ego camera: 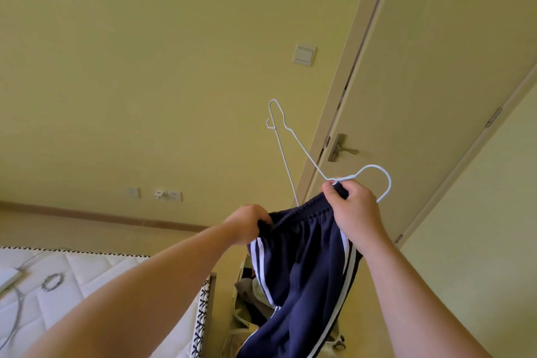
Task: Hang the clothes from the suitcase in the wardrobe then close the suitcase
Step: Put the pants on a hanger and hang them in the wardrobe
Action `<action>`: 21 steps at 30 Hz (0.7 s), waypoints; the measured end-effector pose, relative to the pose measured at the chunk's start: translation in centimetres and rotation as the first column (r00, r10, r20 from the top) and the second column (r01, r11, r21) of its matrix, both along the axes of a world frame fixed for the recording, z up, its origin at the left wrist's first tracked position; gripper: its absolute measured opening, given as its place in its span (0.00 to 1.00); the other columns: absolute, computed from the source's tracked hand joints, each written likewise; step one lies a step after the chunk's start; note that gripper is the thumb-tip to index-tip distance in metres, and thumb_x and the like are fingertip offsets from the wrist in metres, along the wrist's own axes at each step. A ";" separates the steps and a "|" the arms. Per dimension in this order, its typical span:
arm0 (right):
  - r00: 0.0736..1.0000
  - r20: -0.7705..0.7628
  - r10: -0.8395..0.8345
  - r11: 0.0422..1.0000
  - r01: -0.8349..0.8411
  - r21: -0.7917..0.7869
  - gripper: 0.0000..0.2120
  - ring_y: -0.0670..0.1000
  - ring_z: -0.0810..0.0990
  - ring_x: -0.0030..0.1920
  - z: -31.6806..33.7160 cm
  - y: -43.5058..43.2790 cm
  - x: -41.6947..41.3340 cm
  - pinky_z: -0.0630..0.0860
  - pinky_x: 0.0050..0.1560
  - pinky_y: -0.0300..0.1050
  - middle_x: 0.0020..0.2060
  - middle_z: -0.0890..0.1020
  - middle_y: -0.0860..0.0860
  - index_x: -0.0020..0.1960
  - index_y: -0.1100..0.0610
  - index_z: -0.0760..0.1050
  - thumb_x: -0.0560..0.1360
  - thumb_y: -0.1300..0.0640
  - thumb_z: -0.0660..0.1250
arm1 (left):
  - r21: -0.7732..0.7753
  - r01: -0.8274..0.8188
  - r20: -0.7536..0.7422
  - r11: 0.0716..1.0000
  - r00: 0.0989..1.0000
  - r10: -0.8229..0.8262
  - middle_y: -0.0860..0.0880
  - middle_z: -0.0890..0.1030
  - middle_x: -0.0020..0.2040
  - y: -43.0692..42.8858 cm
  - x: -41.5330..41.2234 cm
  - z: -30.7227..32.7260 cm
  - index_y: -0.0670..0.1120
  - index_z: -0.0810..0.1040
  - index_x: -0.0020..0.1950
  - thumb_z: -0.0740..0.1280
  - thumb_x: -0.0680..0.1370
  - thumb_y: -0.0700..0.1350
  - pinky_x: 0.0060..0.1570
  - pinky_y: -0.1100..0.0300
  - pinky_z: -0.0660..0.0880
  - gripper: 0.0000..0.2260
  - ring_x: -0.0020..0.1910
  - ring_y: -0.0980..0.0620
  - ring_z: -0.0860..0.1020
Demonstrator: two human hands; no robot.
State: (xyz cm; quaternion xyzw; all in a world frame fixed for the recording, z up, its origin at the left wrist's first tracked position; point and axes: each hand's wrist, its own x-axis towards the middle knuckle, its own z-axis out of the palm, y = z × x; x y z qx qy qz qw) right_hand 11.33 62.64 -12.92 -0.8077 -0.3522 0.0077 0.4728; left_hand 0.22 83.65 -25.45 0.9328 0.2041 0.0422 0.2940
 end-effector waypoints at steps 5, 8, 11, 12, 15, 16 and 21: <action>0.981 -0.055 0.187 0.978 -0.191 -0.083 0.14 0.50 0.74 0.36 -0.2 -0.8 -0.7 0.71 0.41 0.46 0.34 0.77 0.54 0.40 0.51 0.76 0.82 0.48 0.63 | -0.168 -0.210 0.012 0.963 0.977 0.215 0.51 0.82 0.57 3.1 -0.4 1.0 0.53 0.80 0.66 0.63 0.74 0.35 0.52 0.58 0.77 0.23 0.53 0.48 0.80; 0.989 0.002 0.148 0.968 -0.145 -0.204 0.19 0.48 0.69 0.30 -0.2 -1.0 -1.4 0.68 0.36 0.47 0.25 0.70 0.47 0.37 0.52 0.70 0.82 0.44 0.60 | -0.294 -0.296 0.008 0.909 0.950 0.312 0.47 0.82 0.54 4.6 -1.0 2.3 0.51 0.79 0.67 0.67 0.73 0.35 0.45 0.60 0.75 0.24 0.50 0.47 0.80; 0.982 0.063 0.176 0.902 -0.135 -0.410 0.23 0.49 0.68 0.29 0.2 -1.4 -2.1 0.66 0.35 0.48 0.24 0.70 0.46 0.34 0.53 0.65 0.82 0.41 0.58 | -0.287 -0.332 0.044 0.899 0.933 0.358 0.46 0.85 0.49 6.8 -2.1 3.8 0.51 0.85 0.54 0.61 0.71 0.31 0.49 0.56 0.79 0.22 0.48 0.45 0.81; 0.976 0.071 0.208 0.864 -0.149 -0.481 0.24 0.50 0.69 0.30 0.2 -1.5 -2.5 0.66 0.34 0.48 0.25 0.70 0.47 0.33 0.54 0.64 0.82 0.41 0.57 | -0.264 -0.366 0.062 0.892 0.917 0.394 0.46 0.85 0.46 7.7 -2.5 4.3 0.49 0.86 0.50 0.59 0.70 0.32 0.49 0.54 0.80 0.20 0.47 0.44 0.82; 0.961 0.033 0.276 0.791 -0.207 -0.576 0.24 0.50 0.68 0.29 0.2 -1.3 -3.3 0.65 0.34 0.48 0.25 0.69 0.48 0.34 0.54 0.62 0.83 0.40 0.56 | -0.200 -0.430 0.063 0.881 0.891 0.449 0.44 0.80 0.37 9.7 -3.1 5.5 0.40 0.81 0.39 0.56 0.71 0.33 0.36 0.52 0.74 0.14 0.38 0.44 0.77; 0.959 0.018 0.284 0.771 -0.217 -0.599 0.24 0.50 0.67 0.29 0.2 -1.1 -3.5 0.64 0.33 0.47 0.25 0.68 0.47 0.34 0.53 0.62 0.83 0.39 0.55 | -0.177 -0.432 0.060 0.885 0.892 0.448 0.44 0.77 0.35 9.9 -3.1 5.9 0.40 0.80 0.38 0.55 0.71 0.31 0.35 0.53 0.69 0.15 0.37 0.45 0.73; 0.961 0.034 0.274 0.657 -0.161 -0.737 0.20 0.50 0.72 0.34 0.2 0.2 -3.6 0.67 0.36 0.47 0.32 0.74 0.46 0.38 0.51 0.68 0.84 0.41 0.53 | 0.036 -0.326 0.011 0.945 0.946 0.325 0.54 0.84 0.48 7.8 -2.8 10.0 0.56 0.87 0.48 0.54 0.74 0.31 0.45 0.55 0.81 0.27 0.45 0.47 0.81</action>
